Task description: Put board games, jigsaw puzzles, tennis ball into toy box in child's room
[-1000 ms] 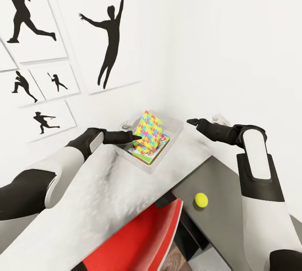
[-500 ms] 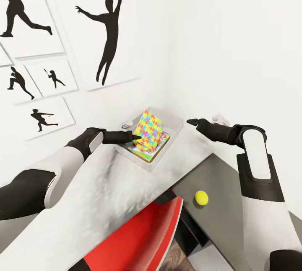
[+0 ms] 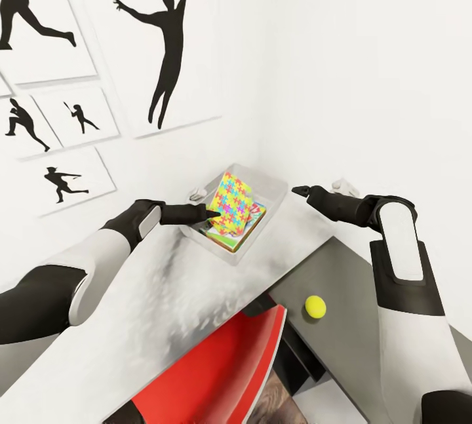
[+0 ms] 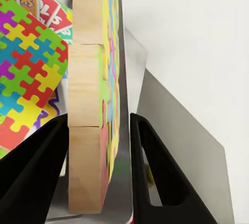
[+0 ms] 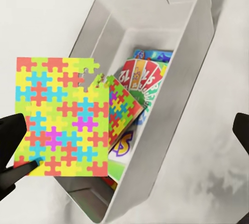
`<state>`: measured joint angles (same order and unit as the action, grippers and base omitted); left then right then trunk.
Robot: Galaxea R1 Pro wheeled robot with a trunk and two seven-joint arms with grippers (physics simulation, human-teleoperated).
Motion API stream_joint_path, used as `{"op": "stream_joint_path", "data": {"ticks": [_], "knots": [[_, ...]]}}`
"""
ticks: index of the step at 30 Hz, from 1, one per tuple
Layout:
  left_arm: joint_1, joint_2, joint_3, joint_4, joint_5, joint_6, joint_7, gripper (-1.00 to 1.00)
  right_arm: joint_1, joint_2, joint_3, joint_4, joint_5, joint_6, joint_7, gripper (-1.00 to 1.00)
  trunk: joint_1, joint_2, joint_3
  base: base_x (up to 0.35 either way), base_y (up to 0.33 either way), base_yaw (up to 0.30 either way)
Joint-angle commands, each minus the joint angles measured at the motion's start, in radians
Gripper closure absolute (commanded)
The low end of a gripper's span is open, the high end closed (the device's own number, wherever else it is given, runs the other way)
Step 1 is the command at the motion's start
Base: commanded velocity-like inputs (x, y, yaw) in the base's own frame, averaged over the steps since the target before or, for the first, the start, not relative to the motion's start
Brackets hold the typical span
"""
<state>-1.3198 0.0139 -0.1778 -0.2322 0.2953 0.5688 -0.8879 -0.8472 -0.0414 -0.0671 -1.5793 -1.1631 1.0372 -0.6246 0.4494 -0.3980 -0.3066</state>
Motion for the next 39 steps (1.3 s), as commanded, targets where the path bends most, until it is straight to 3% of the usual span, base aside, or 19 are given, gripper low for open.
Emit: {"op": "stream_joint_path", "data": {"ticks": [1,9,39], "knots": [[-0.001,0.001,-0.008,-0.001,0.011,0.007,0.0,1.0,-0.001,0.0,0.0,-0.001,-0.01,0.003,-0.01,-1.0,0.001,-0.002,-0.002,0.0,0.0,0.0],[-0.001,0.001,-0.009,-0.001,0.011,-0.038,-0.002,1.0,0.004,0.001,0.002,-0.002,-0.01,0.003,-0.01,-1.0,0.001,-0.002,-0.003,0.0,0.0,0.0],[-0.001,0.001,-0.008,-0.001,0.011,-0.038,-0.002,1.0,0.005,0.001,-0.004,-0.002,-0.009,-0.002,-0.01,-1.0,0.001,-0.002,-0.012,0.0,0.0,0.0]]}}
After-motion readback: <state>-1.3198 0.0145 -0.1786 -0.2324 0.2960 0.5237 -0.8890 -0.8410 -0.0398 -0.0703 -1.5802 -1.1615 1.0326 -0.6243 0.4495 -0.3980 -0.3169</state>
